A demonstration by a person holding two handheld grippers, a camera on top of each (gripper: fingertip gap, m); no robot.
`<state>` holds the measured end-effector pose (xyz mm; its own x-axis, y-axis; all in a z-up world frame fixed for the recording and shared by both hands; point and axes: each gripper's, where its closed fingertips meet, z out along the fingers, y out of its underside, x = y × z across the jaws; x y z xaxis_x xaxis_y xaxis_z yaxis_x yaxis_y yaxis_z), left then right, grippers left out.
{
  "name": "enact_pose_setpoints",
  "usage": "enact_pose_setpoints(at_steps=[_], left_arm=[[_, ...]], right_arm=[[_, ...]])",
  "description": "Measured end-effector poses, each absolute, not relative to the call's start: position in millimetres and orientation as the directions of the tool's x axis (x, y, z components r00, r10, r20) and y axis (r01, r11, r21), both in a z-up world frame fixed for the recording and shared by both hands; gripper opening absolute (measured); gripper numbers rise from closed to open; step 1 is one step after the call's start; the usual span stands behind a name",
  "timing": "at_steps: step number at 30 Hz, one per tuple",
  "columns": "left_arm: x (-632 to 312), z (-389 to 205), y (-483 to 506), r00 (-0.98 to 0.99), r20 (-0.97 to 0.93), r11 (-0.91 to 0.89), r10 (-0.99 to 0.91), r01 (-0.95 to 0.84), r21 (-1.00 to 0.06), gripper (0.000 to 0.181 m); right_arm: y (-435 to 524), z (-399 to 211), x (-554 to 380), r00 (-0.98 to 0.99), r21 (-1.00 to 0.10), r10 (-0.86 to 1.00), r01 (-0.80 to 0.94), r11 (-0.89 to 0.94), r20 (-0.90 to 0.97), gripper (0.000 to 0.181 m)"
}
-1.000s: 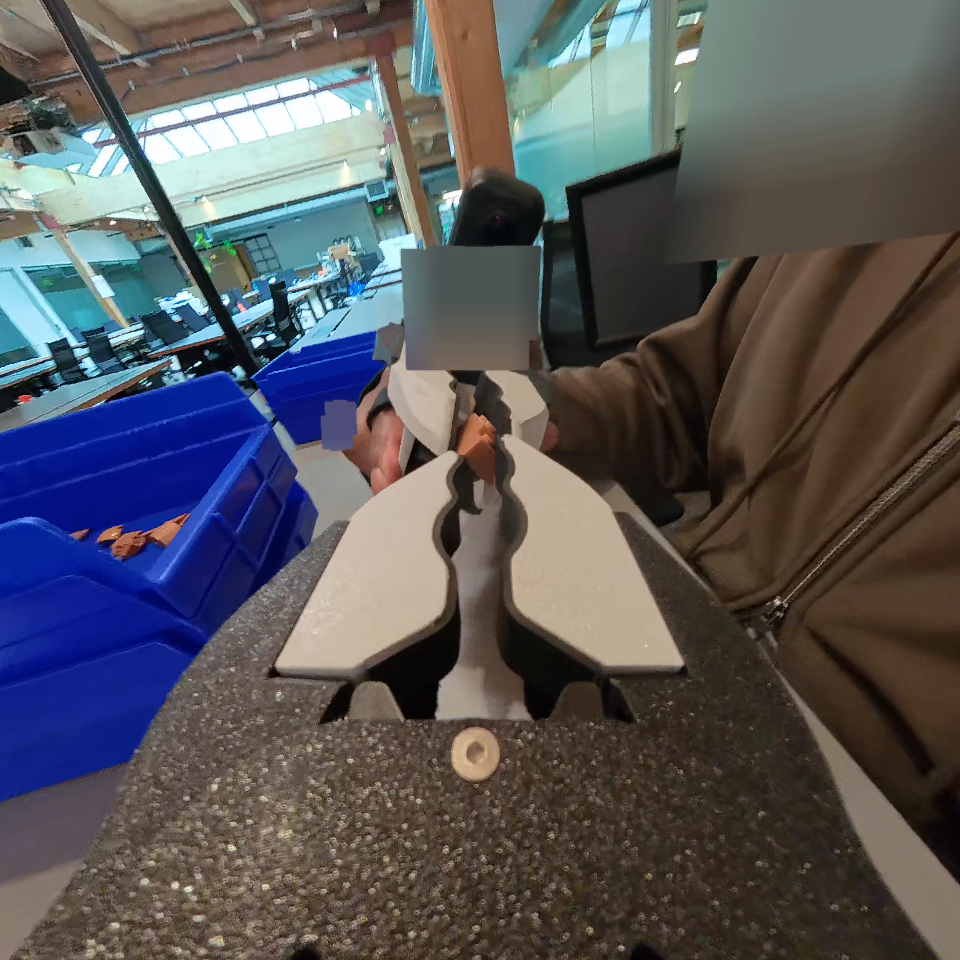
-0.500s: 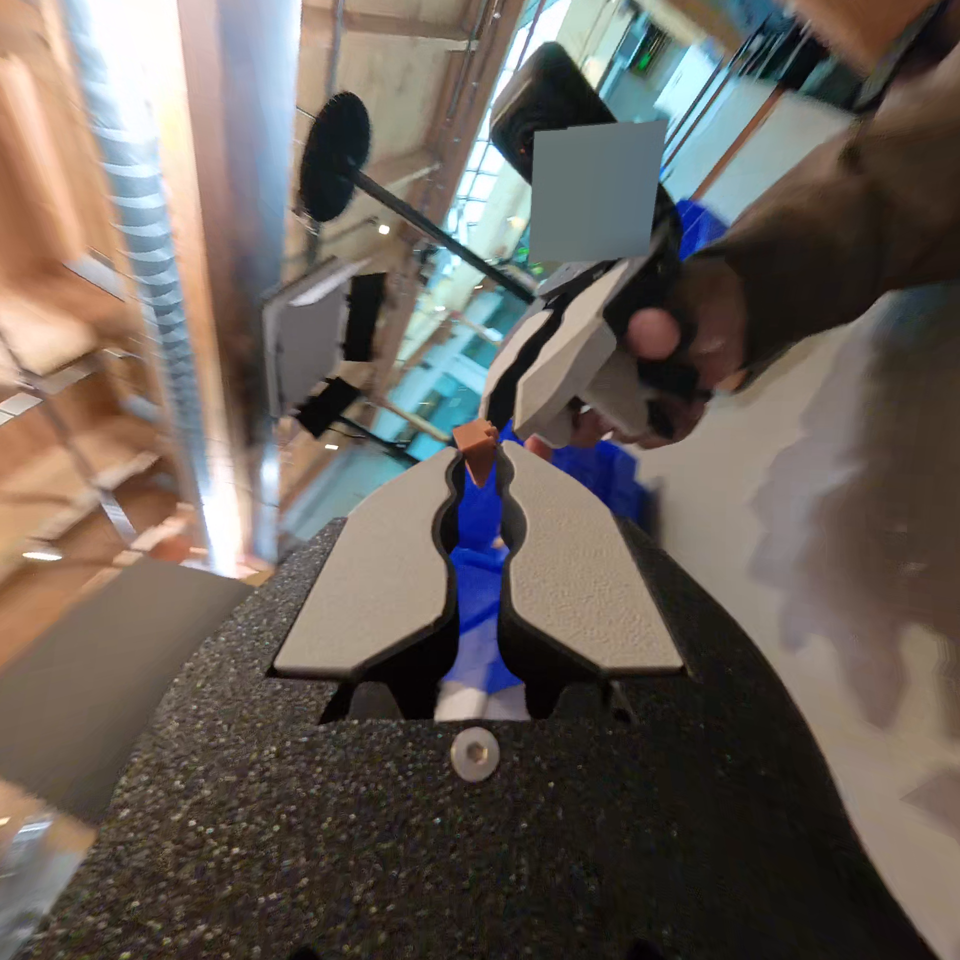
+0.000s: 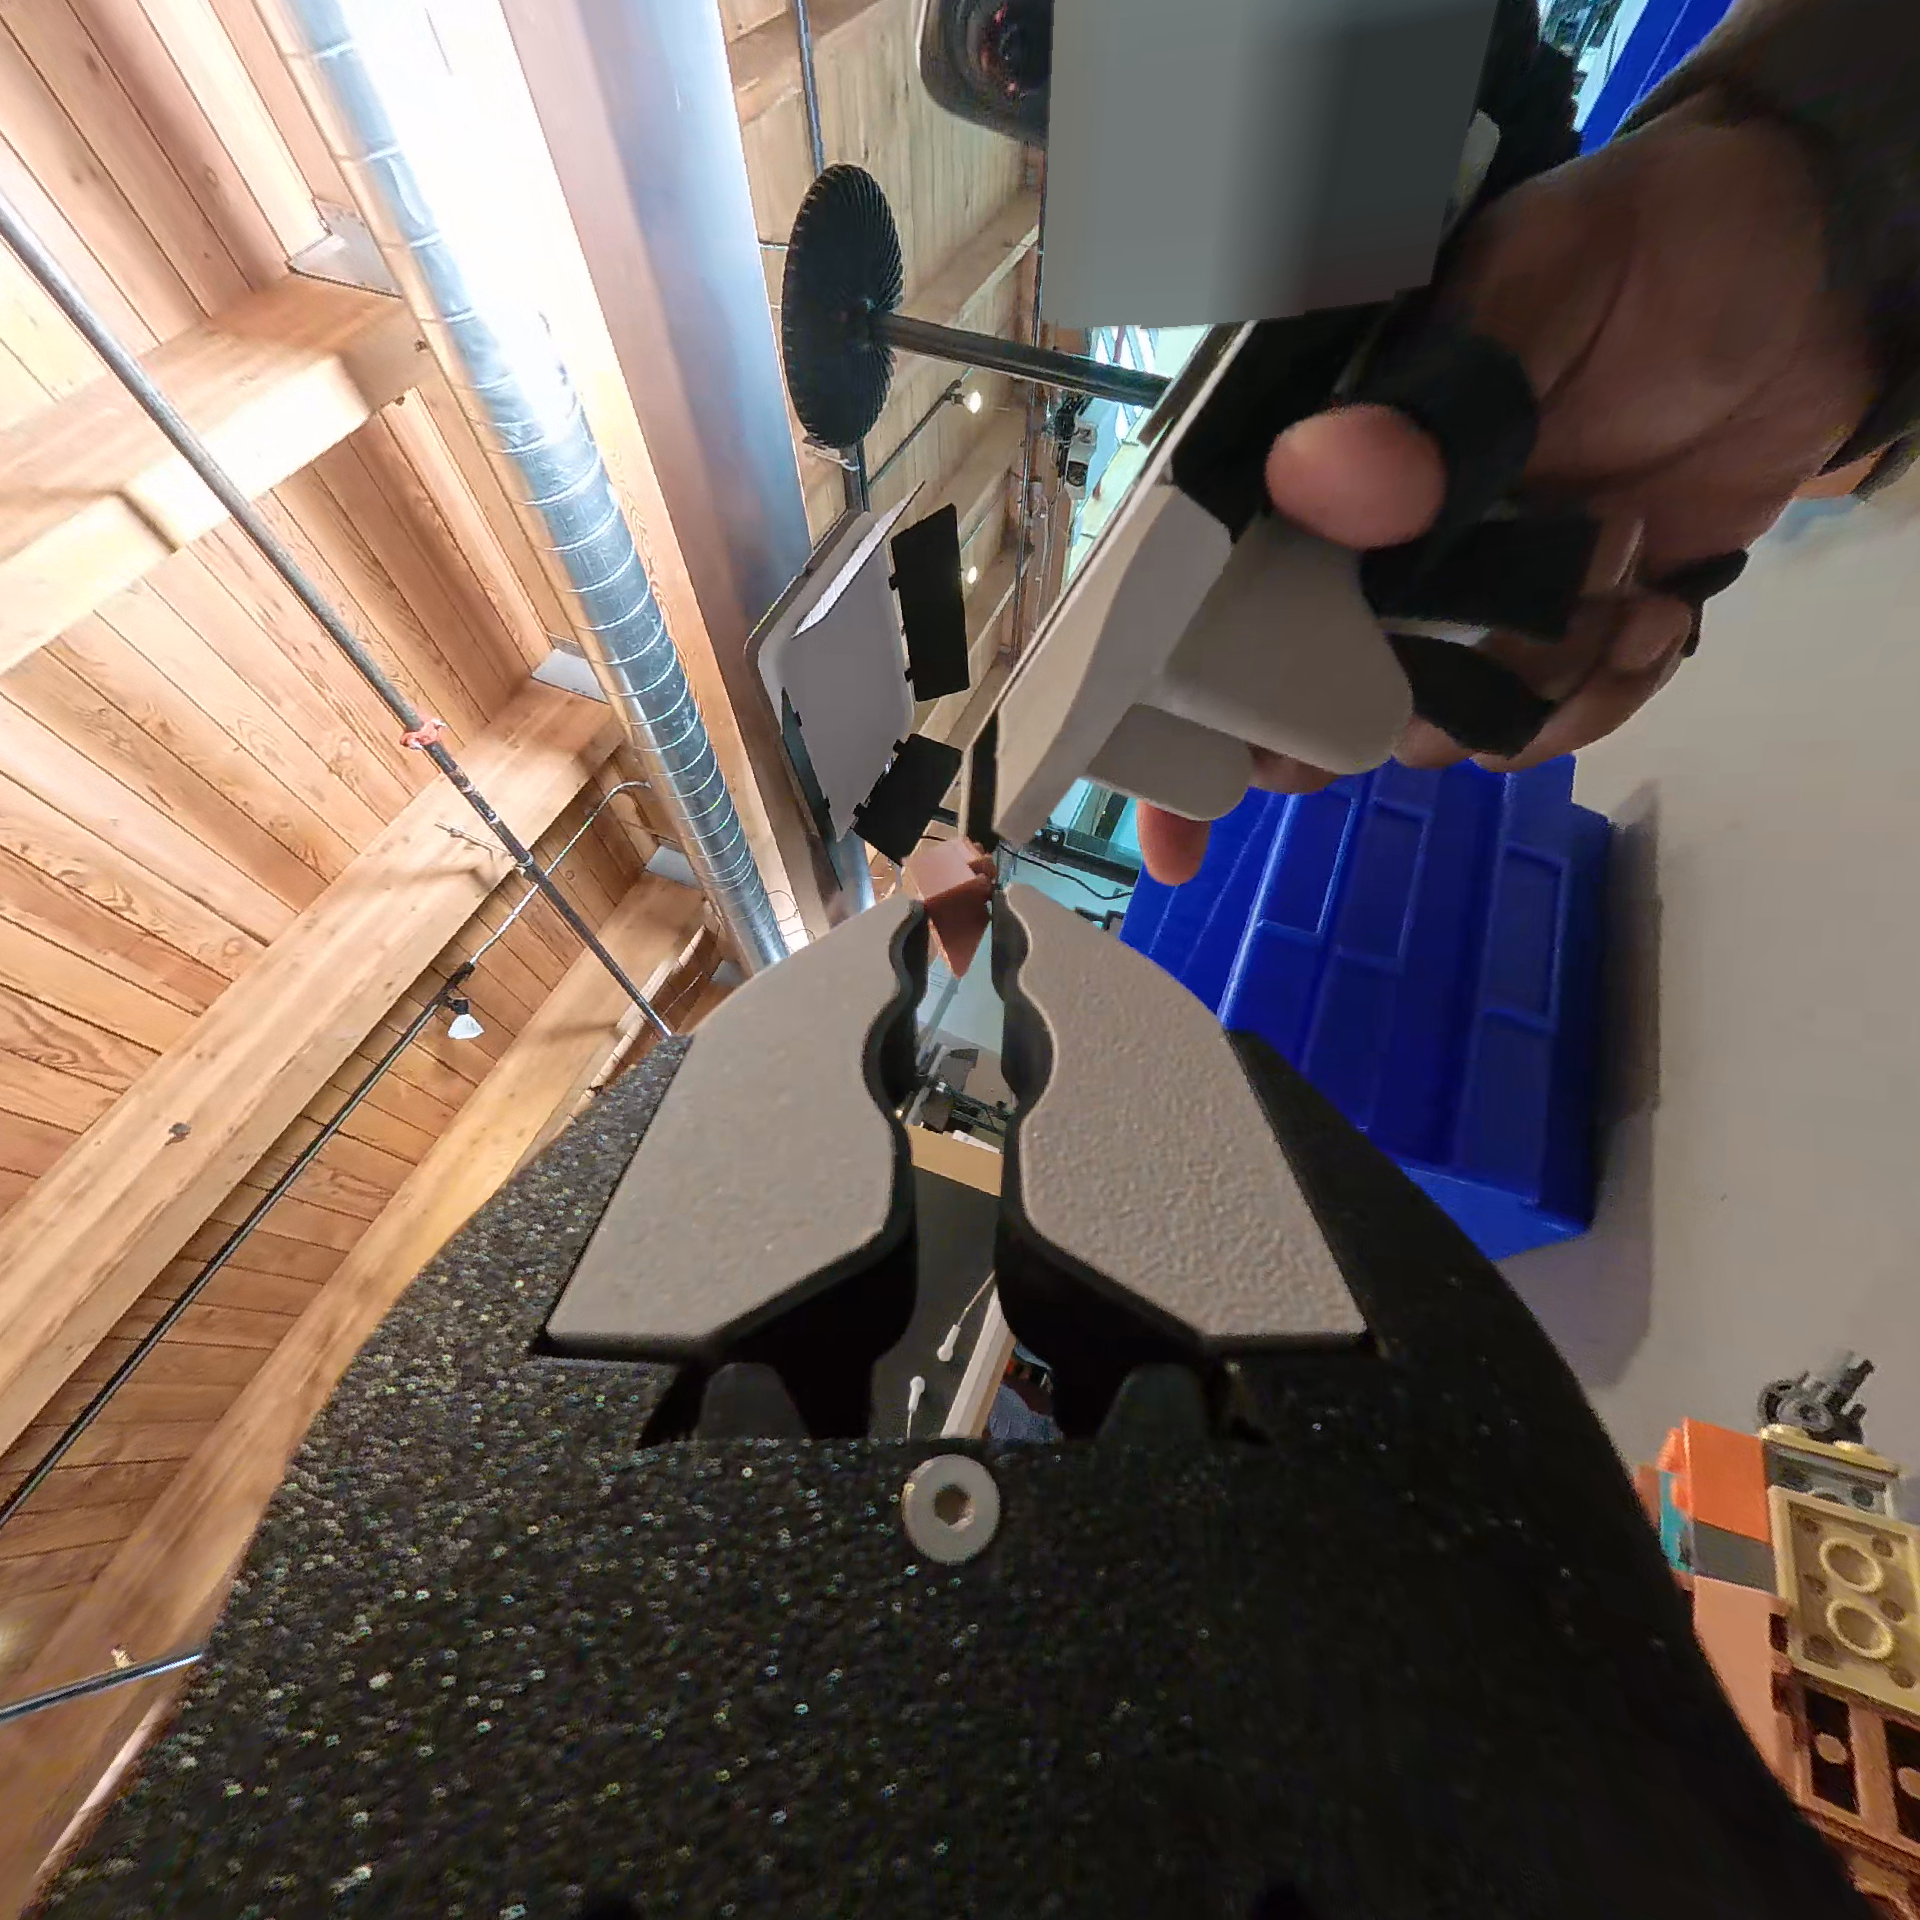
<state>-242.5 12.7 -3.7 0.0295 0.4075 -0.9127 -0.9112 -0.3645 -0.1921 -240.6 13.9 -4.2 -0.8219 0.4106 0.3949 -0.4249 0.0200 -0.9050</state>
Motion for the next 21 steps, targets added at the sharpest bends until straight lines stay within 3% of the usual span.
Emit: enact_pose_setpoints(at_steps=[14, 21], left_arm=[[-238.9, -7.7, 16.1, 0.031, -0.923, -0.362, 0.384, -0.914, -0.181, 0.011], [-243.3, -3.6, 17.8, 0.208, -0.857, -0.310, 0.471, -0.871, -0.382, 0.011]], right_arm=[[11.5, -6.9, -239.1, -0.780, -0.873, 0.418, -0.481, 0.075, 0.466, 0.017], [13.8, -0.8, -241.5, -0.673, -0.816, 0.498, -0.562, 0.135, 0.546, 0.017]])
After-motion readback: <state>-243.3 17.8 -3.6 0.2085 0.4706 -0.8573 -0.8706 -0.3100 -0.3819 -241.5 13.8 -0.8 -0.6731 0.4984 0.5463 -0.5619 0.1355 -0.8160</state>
